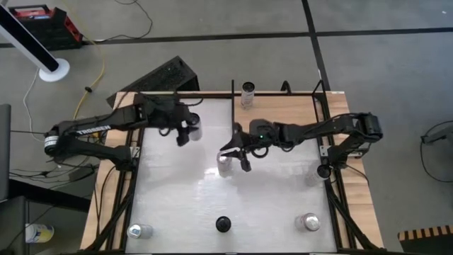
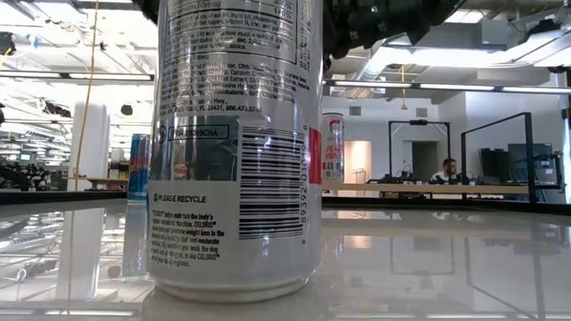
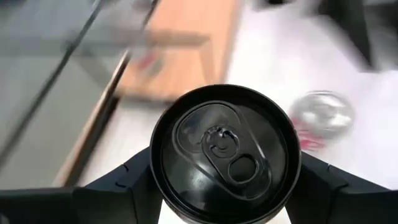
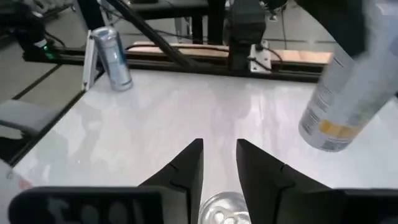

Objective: Place canned beverage on shelf
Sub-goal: Put the top white and yellow soda can on the shelf

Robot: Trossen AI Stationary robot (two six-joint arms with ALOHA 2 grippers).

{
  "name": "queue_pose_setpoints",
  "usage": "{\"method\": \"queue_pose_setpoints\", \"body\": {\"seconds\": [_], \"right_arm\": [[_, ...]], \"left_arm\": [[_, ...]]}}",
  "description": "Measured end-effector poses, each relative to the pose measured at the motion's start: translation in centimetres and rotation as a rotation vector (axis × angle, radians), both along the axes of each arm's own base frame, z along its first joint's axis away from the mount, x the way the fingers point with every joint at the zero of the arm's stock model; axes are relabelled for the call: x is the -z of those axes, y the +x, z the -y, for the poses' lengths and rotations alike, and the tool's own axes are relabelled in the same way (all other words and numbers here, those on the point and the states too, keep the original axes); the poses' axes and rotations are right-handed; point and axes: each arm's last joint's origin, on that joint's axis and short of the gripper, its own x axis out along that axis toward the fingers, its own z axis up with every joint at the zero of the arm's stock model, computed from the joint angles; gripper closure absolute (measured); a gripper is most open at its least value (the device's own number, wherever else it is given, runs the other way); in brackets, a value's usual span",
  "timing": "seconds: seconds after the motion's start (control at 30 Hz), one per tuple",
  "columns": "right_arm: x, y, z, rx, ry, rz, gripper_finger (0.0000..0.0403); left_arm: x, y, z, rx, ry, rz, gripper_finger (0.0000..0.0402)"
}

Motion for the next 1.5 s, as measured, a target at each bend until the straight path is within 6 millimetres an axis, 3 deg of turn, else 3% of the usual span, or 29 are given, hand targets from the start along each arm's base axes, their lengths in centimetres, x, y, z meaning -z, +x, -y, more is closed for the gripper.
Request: {"method": "queue_pose_setpoints", "body": {"seconds": [0.2, 0.33, 0.43, 0.83, 1.13, 1.5], "right_arm": [[0.0, 0.0, -0.1, -0.003, -0.001, 0.003, 0.0282], [0.0, 0.0, -0.1, -0.003, -0.001, 0.003, 0.0283], [0.0, 0.0, -0.1, -0.003, -0.001, 0.003, 0.0283], [0.1, 0.0, -0.1, -0.003, -0.001, -0.009, 0.0283], [0.2, -0.1, -0.1, -0.003, -0.002, -0.021, 0.0283], [0.2, -0.1, -0.1, -0.005, -0.007, -0.020, 0.0283]], "left_arm": [[4.4, -0.4, -0.9, -0.370, -0.051, 0.029, 0.0169], [7.4, -0.6, -0.7, -0.385, -0.107, 0.038, 0.0169], [8.6, -0.6, -0.6, -0.374, -0.151, 0.071, 0.0169], [9.1, -0.8, -0.6, -0.382, -0.127, 0.046, 0.0169], [9.0, -0.8, -0.6, -0.382, -0.128, 0.053, 0.0033], [8.4, -0.6, -0.6, -0.331, -0.073, 0.076, 0.0024]]}}
